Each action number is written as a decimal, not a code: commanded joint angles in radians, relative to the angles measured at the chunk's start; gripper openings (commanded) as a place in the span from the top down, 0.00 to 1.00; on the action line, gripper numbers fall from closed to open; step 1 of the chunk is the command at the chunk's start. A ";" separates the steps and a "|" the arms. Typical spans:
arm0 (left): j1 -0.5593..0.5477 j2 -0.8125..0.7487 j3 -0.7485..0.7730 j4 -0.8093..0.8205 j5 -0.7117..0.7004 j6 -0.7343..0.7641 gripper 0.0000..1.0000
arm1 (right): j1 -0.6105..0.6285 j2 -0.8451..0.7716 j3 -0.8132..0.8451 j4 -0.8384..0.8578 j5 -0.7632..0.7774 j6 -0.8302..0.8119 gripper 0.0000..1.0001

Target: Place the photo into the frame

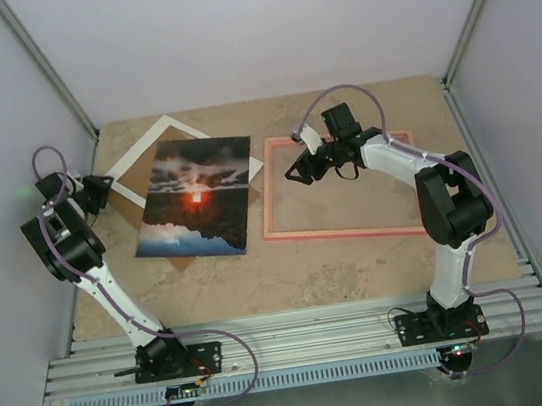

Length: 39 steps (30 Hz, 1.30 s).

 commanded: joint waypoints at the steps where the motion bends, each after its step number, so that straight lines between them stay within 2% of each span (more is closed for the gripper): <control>1: -0.012 0.080 -0.033 -0.081 0.014 -0.058 0.65 | 0.006 -0.009 -0.002 -0.004 0.016 -0.018 0.31; 6: -0.017 0.085 -0.012 -0.030 0.033 -0.076 0.82 | 0.005 -0.008 -0.003 -0.004 0.020 -0.019 0.31; 11: -0.018 0.004 0.018 -0.025 0.026 -0.055 1.00 | 0.004 -0.008 0.002 -0.008 0.017 -0.021 0.31; 18: -0.018 -0.159 0.090 -0.111 -0.074 0.022 1.00 | -0.011 -0.032 0.033 -0.079 0.008 -0.098 0.31; 22: -0.018 -0.227 0.139 -0.142 -0.141 0.041 1.00 | -0.027 -0.073 0.041 -0.085 0.010 -0.089 0.29; 27: -0.017 -0.290 0.279 -0.222 -0.219 0.113 1.00 | -0.033 -0.124 0.035 -0.085 0.001 -0.061 0.24; 33: -0.046 -0.361 0.449 -0.283 -0.254 0.209 1.00 | -0.080 -0.146 0.070 -0.080 -0.072 -0.005 0.17; 37: -0.053 -0.344 0.441 -0.420 -0.189 0.232 0.99 | -0.097 -0.141 0.086 -0.080 -0.091 0.009 0.16; 39: -0.065 -0.331 0.373 -0.455 -0.168 0.272 0.72 | -0.098 -0.139 0.082 -0.079 -0.095 0.011 0.16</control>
